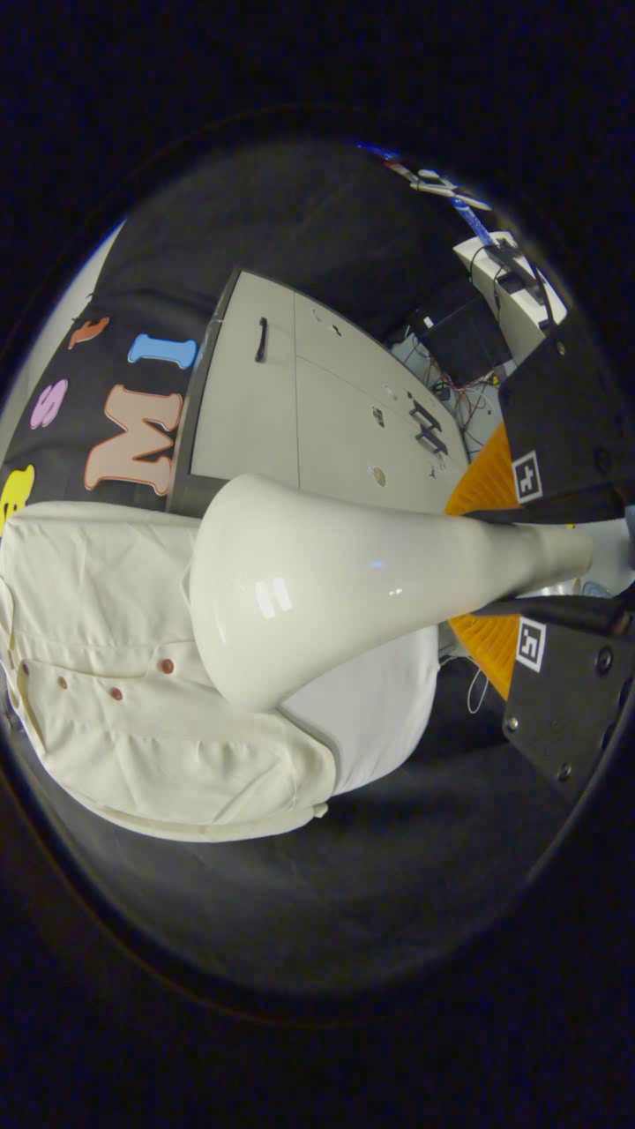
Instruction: Iron the clothes twice with a garment steamer, once on the left side and once on the right side.
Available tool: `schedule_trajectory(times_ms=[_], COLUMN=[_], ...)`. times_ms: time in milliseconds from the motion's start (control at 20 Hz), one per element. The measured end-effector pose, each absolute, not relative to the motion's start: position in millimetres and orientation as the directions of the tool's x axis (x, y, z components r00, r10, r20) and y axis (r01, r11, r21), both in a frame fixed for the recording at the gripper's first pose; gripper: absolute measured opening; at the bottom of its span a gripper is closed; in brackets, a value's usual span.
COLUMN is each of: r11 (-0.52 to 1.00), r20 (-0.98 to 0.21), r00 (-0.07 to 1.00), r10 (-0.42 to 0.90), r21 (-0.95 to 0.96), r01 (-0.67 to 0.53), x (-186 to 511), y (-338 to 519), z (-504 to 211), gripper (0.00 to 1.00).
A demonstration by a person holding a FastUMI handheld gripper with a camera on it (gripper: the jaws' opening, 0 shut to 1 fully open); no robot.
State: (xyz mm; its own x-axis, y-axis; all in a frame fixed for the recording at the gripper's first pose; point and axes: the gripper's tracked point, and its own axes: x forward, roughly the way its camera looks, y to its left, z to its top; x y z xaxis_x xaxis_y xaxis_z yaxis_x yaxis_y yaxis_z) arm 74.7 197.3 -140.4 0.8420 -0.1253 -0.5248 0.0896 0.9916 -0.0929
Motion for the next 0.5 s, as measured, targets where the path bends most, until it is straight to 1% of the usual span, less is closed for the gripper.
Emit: schedule_trajectory(times_ms=[250,500], r11=[0.997,1.000], r20=[-0.479,-0.371], r00=[0.875,0.928], r10=[-0.068,-0.020], r21=[-0.073,-0.021], r01=[0.038,0.013], x=[18,-1], y=[196,198], z=[-107,-37], gripper=[0.33,0.33])
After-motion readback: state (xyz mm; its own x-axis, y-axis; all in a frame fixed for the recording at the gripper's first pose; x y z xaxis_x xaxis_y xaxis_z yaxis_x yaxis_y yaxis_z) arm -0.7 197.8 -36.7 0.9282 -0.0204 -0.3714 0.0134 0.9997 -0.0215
